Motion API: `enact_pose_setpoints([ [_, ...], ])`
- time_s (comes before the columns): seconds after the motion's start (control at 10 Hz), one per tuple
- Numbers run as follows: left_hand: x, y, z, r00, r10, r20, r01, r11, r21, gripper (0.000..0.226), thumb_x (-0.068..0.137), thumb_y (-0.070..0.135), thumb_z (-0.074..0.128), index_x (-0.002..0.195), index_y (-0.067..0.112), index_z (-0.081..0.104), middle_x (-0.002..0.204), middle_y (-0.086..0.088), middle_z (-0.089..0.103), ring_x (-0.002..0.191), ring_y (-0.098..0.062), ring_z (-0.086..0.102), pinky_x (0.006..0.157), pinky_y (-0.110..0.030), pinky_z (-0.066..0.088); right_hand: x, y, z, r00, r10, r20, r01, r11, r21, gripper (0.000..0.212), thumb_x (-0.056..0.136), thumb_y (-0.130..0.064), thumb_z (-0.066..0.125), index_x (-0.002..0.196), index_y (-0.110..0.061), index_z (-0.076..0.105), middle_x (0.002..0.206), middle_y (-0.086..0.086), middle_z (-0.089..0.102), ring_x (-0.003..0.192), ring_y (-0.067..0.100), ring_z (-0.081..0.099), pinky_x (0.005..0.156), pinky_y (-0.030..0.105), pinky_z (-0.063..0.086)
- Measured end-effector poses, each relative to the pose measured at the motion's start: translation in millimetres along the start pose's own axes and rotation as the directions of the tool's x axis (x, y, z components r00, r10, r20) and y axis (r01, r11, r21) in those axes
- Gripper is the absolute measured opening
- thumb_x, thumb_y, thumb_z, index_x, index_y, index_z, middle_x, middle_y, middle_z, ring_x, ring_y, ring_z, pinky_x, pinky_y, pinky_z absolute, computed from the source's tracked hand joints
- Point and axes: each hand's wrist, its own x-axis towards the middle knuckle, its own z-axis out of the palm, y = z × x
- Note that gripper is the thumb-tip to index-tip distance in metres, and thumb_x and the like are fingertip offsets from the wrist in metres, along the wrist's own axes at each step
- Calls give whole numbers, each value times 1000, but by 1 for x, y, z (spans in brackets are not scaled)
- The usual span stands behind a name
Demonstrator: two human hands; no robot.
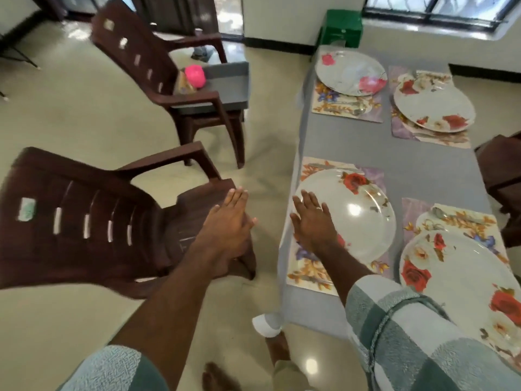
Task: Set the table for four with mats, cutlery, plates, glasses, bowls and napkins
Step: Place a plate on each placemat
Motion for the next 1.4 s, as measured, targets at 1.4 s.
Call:
enact_pose_setpoints([
  [1.4,-105,-792,-408,976,-169,-134,179,982,63,73,105,55,27,161,21,-3,169,2,-5,155,-14,-6,123,-47,13,294,-882,80,960,-267,-80,268,964,0,54,107,-39,29,158,-18,25,166,3,21,154,22,16,122,47,20],
])
